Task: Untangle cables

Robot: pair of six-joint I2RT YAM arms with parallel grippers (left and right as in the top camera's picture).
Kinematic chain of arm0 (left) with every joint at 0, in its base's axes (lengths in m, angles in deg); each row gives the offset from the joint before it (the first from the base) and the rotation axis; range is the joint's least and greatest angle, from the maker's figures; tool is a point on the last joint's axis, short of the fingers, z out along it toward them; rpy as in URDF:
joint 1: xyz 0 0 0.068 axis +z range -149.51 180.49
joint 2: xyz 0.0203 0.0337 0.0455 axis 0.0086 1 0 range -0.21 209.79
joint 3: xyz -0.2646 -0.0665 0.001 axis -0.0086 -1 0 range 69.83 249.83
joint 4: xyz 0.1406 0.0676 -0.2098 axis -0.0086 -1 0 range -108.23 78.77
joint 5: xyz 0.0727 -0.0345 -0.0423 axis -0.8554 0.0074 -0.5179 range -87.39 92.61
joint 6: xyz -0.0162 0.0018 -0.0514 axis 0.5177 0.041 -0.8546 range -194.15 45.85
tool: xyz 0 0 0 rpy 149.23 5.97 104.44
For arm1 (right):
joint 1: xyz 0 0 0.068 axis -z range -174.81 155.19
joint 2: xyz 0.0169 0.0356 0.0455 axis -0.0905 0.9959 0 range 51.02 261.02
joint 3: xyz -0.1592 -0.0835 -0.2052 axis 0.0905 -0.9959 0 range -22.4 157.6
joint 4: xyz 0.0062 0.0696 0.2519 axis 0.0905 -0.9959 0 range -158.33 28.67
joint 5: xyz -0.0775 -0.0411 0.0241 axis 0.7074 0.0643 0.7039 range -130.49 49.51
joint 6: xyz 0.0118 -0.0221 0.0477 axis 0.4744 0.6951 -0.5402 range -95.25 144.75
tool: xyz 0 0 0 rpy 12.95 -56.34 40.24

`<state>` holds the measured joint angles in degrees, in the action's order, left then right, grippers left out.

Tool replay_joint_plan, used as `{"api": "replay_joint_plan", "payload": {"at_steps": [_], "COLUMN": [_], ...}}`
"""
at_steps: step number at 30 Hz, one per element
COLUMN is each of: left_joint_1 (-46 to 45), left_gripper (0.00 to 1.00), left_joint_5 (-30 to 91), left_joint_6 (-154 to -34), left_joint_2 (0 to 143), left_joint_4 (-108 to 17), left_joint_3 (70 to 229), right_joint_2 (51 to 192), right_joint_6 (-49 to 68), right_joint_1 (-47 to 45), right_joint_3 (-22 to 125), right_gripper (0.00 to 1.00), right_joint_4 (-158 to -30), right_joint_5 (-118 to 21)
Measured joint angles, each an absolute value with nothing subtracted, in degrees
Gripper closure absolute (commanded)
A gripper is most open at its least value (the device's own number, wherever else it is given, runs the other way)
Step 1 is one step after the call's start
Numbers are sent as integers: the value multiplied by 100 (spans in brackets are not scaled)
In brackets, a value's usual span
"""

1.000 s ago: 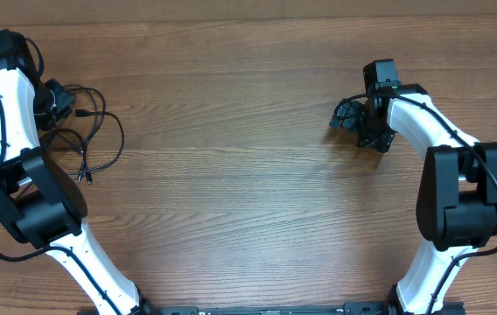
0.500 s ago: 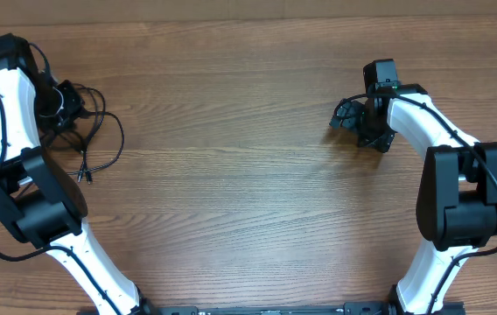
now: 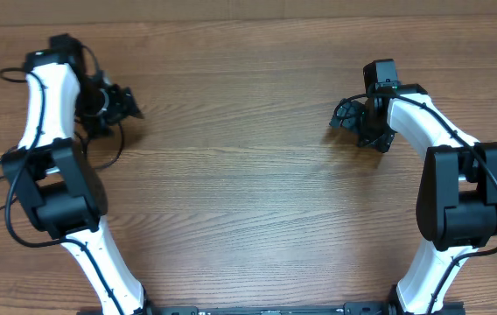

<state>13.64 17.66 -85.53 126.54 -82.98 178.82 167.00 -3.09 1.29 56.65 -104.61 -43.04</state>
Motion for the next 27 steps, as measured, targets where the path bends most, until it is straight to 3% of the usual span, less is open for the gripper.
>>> {"api": "replay_joint_plan", "payload": {"at_steps": [2,5,27], "left_joint_1": [1165,835,-1298], "left_gripper": [13,1,0], "left_joint_5": [1766,1766,1691], "left_joint_6": [-8551,-8540,-8597], "left_joint_2": [12654,12654,12329], "left_joint_4": [-8235,-8125,-6851], "left_joint_3": [17735,17508,16009], "right_joint_2": [16700,16700,16700], "right_joint_6": [-309,-311,-309], "right_joint_1": [129,129,129], "right_joint_3": [5665,5665,5665], "right_gripper": [0,0,0], "right_joint_4": [-10459,-10461,-10464], "right_joint_5": [-4304,-4304,-4304]}}
